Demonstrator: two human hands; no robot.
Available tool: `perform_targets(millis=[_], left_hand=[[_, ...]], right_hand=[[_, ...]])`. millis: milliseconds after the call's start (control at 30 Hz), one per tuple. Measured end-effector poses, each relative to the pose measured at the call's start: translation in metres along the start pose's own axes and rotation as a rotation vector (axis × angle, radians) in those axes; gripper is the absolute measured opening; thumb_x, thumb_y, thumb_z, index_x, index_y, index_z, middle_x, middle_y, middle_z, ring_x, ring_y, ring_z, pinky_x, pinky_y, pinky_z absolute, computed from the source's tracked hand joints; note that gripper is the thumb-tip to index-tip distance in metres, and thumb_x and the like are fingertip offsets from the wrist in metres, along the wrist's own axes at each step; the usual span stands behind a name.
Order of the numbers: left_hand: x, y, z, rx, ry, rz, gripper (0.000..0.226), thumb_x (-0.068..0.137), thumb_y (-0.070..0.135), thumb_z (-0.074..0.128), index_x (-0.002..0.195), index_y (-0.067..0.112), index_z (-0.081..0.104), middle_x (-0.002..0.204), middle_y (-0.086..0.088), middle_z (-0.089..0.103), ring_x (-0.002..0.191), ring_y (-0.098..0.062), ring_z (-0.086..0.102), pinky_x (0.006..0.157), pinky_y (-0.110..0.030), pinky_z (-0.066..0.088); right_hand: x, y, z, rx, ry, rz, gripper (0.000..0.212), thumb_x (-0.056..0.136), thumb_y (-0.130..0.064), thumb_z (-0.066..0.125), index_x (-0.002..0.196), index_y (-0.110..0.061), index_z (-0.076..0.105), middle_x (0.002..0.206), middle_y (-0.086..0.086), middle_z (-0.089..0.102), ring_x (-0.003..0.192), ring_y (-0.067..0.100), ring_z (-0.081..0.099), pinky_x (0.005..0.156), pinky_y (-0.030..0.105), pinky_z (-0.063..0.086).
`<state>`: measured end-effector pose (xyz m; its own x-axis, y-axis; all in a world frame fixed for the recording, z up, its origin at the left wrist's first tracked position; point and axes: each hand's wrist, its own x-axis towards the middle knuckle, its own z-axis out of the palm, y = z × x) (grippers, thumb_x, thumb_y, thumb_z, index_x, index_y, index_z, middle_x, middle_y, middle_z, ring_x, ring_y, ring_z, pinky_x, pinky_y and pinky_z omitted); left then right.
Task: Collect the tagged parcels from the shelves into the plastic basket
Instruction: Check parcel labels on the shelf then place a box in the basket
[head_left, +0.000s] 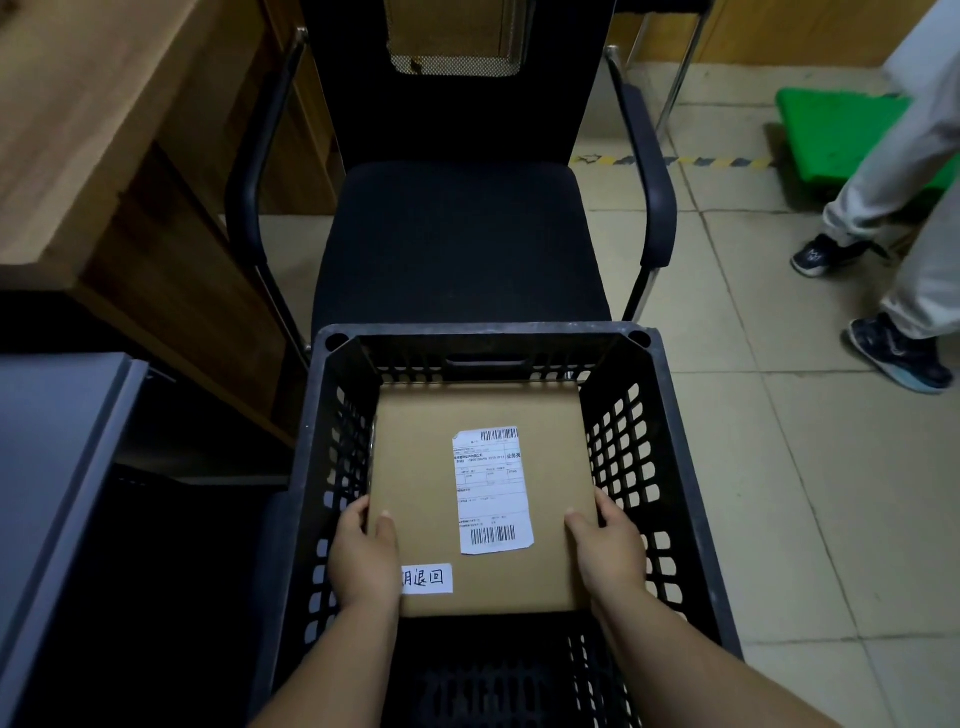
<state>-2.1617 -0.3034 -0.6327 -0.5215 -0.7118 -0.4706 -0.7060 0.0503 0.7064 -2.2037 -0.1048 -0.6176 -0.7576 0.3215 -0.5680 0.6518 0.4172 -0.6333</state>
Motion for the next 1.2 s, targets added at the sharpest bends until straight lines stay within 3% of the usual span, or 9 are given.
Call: perform_targets(millis=[167, 267, 367, 567, 700, 833, 1000, 1200], left_hand=[[-0.001, 0.004, -0.001, 0.058, 0.003, 0.007, 0.032, 0.096, 0.016, 0.049, 0.127, 0.010, 0.055, 0.114, -0.014, 0.064, 0.095, -0.029, 0.059, 0.077, -0.030, 0.042], [-0.003, 0.009, -0.001, 0.123, -0.002, 0.005, 0.033, 0.097, 0.017, 0.046, 0.128, 0.011, 0.054, 0.112, -0.014, 0.065, 0.092, -0.030, 0.060, 0.079, -0.035, 0.048], [-0.011, 0.020, 0.000, 0.209, -0.014, 0.032, 0.036, 0.097, 0.015, 0.045, 0.131, 0.008, 0.052, 0.125, -0.016, 0.059, 0.110, -0.035, 0.056, 0.091, -0.040, 0.045], [-0.030, 0.058, -0.011, 0.440, -0.067, 0.308, 0.044, 0.092, 0.017, 0.049, 0.136, 0.009, 0.048, 0.142, -0.006, 0.046, 0.129, -0.026, 0.043, 0.105, -0.036, 0.036], [-0.044, 0.091, -0.030, 0.684, -0.040, 0.596, 0.037, 0.089, 0.020, 0.054, 0.124, 0.011, 0.058, 0.126, -0.006, 0.058, 0.117, -0.026, 0.051, 0.099, -0.035, 0.035], [-0.061, 0.120, -0.057, 0.877, -0.012, 0.764, 0.033, 0.092, 0.032, 0.048, 0.120, 0.017, 0.057, 0.121, 0.000, 0.057, 0.113, -0.022, 0.051, 0.099, -0.032, 0.034], [-0.092, 0.150, -0.093, 0.934, 0.036, 0.846, 0.032, 0.094, 0.035, 0.042, 0.117, 0.018, 0.059, 0.118, 0.001, 0.059, 0.109, -0.021, 0.053, 0.092, -0.031, 0.037], [-0.138, 0.177, -0.140, 0.922, 0.124, 0.819, 0.033, 0.096, 0.037, 0.039, 0.117, 0.019, 0.057, 0.118, 0.000, 0.059, 0.110, -0.021, 0.052, 0.092, -0.032, 0.037]], right_hand=[[0.003, -0.003, -0.003, -0.060, -0.021, -0.006, 0.035, 0.086, -0.015, 0.055, 0.119, -0.024, 0.063, 0.108, 0.002, 0.068, 0.096, 0.025, 0.062, 0.081, 0.033, 0.048], [0.003, -0.010, -0.006, -0.163, -0.038, -0.019, 0.030, 0.088, -0.014, 0.053, 0.116, -0.019, 0.063, 0.111, 0.004, 0.067, 0.098, 0.026, 0.060, 0.075, 0.029, 0.044], [-0.001, -0.020, -0.005, -0.300, -0.012, -0.069, 0.037, 0.088, -0.013, 0.053, 0.125, -0.012, 0.055, 0.127, 0.009, 0.055, 0.113, 0.030, 0.054, 0.089, 0.032, 0.044], [-0.029, -0.053, -0.011, -0.603, 0.033, -0.312, 0.053, 0.091, -0.021, 0.050, 0.142, -0.021, 0.038, 0.142, 0.000, 0.042, 0.130, 0.024, 0.036, 0.102, 0.033, 0.036], [-0.051, -0.080, -0.021, -0.699, 0.058, -0.453, 0.052, 0.091, -0.025, 0.051, 0.141, -0.023, 0.040, 0.141, -0.002, 0.044, 0.129, 0.021, 0.037, 0.102, 0.032, 0.034], [-0.080, -0.105, -0.034, -0.731, 0.090, -0.561, 0.044, 0.091, -0.029, 0.050, 0.135, -0.023, 0.046, 0.135, -0.002, 0.048, 0.126, 0.020, 0.039, 0.100, 0.031, 0.034], [-0.122, -0.130, -0.054, -0.742, 0.121, -0.657, 0.039, 0.092, -0.031, 0.050, 0.130, -0.022, 0.051, 0.133, -0.004, 0.049, 0.124, 0.019, 0.041, 0.098, 0.030, 0.034], [-0.172, -0.156, -0.079, -0.730, 0.127, -0.764, 0.039, 0.093, -0.030, 0.048, 0.132, -0.023, 0.049, 0.134, -0.004, 0.048, 0.125, 0.019, 0.040, 0.096, 0.030, 0.036]])
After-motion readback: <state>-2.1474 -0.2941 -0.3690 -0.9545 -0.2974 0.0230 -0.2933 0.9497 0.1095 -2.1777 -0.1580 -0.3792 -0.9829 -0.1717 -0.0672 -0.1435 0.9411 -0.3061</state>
